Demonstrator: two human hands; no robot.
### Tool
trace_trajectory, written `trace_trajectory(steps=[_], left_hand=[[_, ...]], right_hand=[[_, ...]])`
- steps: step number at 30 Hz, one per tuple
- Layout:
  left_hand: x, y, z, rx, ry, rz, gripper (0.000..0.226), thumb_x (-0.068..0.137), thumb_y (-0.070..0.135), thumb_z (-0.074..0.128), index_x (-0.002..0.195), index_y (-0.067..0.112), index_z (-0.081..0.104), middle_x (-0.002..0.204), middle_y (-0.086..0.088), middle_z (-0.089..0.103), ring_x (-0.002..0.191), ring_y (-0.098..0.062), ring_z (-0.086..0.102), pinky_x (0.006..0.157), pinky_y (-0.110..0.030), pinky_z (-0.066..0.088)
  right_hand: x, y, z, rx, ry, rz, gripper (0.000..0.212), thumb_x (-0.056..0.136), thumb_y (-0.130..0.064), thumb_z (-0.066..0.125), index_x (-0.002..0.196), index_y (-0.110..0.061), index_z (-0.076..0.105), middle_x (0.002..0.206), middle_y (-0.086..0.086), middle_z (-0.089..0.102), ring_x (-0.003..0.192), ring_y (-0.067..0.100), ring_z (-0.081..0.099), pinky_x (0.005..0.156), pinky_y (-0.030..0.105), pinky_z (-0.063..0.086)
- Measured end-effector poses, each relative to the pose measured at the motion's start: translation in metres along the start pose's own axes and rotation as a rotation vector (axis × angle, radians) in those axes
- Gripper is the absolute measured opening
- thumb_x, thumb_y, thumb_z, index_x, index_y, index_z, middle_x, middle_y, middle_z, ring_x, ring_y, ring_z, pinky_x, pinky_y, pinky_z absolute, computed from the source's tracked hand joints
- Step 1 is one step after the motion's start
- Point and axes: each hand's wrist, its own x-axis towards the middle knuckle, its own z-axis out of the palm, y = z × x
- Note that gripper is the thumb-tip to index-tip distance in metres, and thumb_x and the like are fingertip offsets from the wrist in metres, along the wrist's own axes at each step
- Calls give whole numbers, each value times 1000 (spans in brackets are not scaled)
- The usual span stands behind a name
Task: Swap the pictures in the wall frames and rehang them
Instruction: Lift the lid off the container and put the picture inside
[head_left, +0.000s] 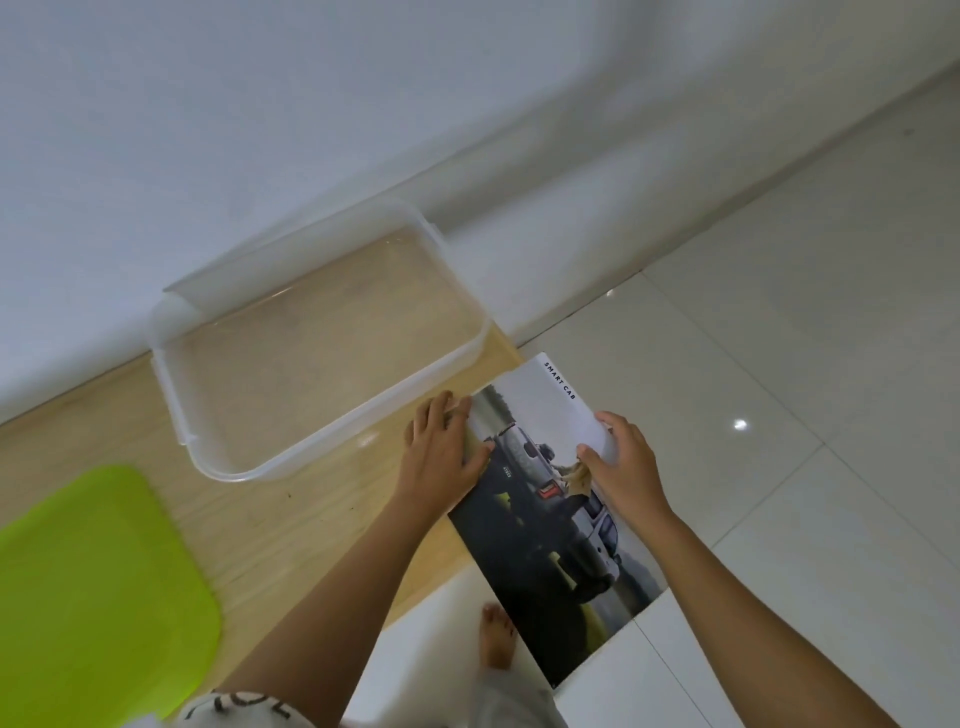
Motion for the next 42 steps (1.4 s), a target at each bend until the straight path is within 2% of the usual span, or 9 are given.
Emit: trace_trajectory(steps=[6,11,17,22,25,27,30,36,42], left_hand=[[6,-2,0,-75,-37,81,59,79,48,62,129,22,43,129,-3,38,121,-19,27,104,-32,29],[4,5,-7,-363,-179,79,43,76,26,72,113,15,51,114,0,33,99,-13,41,88,-20,39],[0,18,-28,-631,-298,-11,33,77,13,72,107,22,59,111,5,55,108,-15,51,90,-23,36],[-2,27,-82,-780,-162,7,37,79,6,68,112,19,59,116,4,56,110,-12,50,96,-23,35],[-5,4,-119,-820,-58,26,37,80,5,66,112,22,58,109,6,55,99,-12,55,80,-18,49],[-9,-24,-139,-851,48,-52,36,80,7,68,109,26,60,108,4,55,92,-14,58,72,-20,53],[-16,-74,-163,-912,212,-178,36,76,8,73,106,27,64,107,-4,61,90,-20,62,76,-26,54],[-31,-152,-177,-1036,395,-388,38,75,3,72,108,21,64,97,-2,67,83,-12,63,72,-21,50],[-27,-183,-158,-1019,497,-541,37,76,5,71,110,18,62,101,-6,66,86,-17,62,73,-24,50]], right_hand=[[-4,8,0,50,31,-25,45,88,-14,60,129,-14,43,126,9,47,117,23,45,96,35,45],[-7,13,-2,56,44,-56,44,87,-12,60,128,-14,46,123,8,50,114,22,47,95,31,42],[-10,7,-20,84,77,-119,44,85,-11,63,126,-16,49,119,4,51,108,15,46,93,28,44],[0,-33,-42,119,69,-258,45,84,-15,66,126,-18,51,117,3,52,105,12,47,88,22,45],[15,-78,-52,111,-17,-364,43,85,-18,64,126,-21,53,119,-1,54,107,12,49,93,28,46],[27,-108,-55,58,-81,-419,41,87,-20,61,126,-25,53,123,-4,55,108,12,50,94,29,46],[49,-144,-44,-39,-143,-471,36,88,-24,59,124,-26,56,128,-3,57,112,14,52,92,25,43],[81,-202,7,-37,-232,-475,38,85,-18,64,123,-19,59,128,1,59,118,16,53,100,29,41],[109,-243,60,71,-112,-398,39,86,-10,61,124,-19,57,123,4,58,97,16,55,84,27,47]])
